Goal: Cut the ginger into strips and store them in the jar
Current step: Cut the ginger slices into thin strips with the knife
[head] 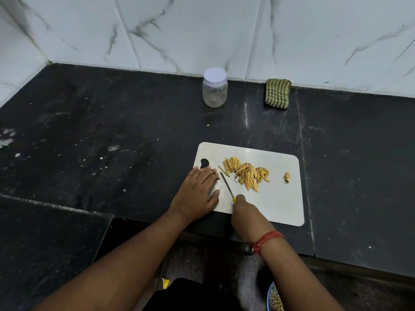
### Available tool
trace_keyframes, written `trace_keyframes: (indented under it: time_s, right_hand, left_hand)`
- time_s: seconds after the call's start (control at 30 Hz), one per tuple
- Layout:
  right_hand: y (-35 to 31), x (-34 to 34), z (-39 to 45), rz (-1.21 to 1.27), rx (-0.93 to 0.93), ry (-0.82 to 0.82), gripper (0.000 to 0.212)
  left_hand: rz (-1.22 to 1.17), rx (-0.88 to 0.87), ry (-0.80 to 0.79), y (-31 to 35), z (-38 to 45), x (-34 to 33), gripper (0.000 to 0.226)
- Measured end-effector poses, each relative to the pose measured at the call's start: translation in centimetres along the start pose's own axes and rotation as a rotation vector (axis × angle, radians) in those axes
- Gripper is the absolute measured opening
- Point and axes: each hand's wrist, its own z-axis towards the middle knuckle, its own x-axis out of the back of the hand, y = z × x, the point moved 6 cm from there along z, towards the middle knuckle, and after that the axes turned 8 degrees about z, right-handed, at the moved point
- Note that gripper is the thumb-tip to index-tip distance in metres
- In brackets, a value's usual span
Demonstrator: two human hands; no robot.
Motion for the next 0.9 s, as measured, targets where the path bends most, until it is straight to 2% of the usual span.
trace_keyframes:
  time_s: [0.17,0.4,0.6,0.9]
  right_hand:
    - [0.2,1.0,0.3,0.058,-0.023,0.029,0.025]
    - [1.1,1.2,-0.5,0.042,-0.038,-0.013,0.026]
    - [2.1,2.3,-1.3,0.015,0.024,0.13,0.014]
    - [3.4,3.8,-1.8,0.121,-0.014,0.176,0.01]
  left_hand:
    - [0.003,-0.01,0.041,0.2,-0.1,0.3,0.041]
    - [0.068,-0.038,-0.024,0.5,0.1,0.1,0.052]
    - [0.127,-0.047,-0.103,0.3,0.5,-0.5,0.057]
    - [0.169,-0.068,-0.166,1.0,2.0,0.0,0.056]
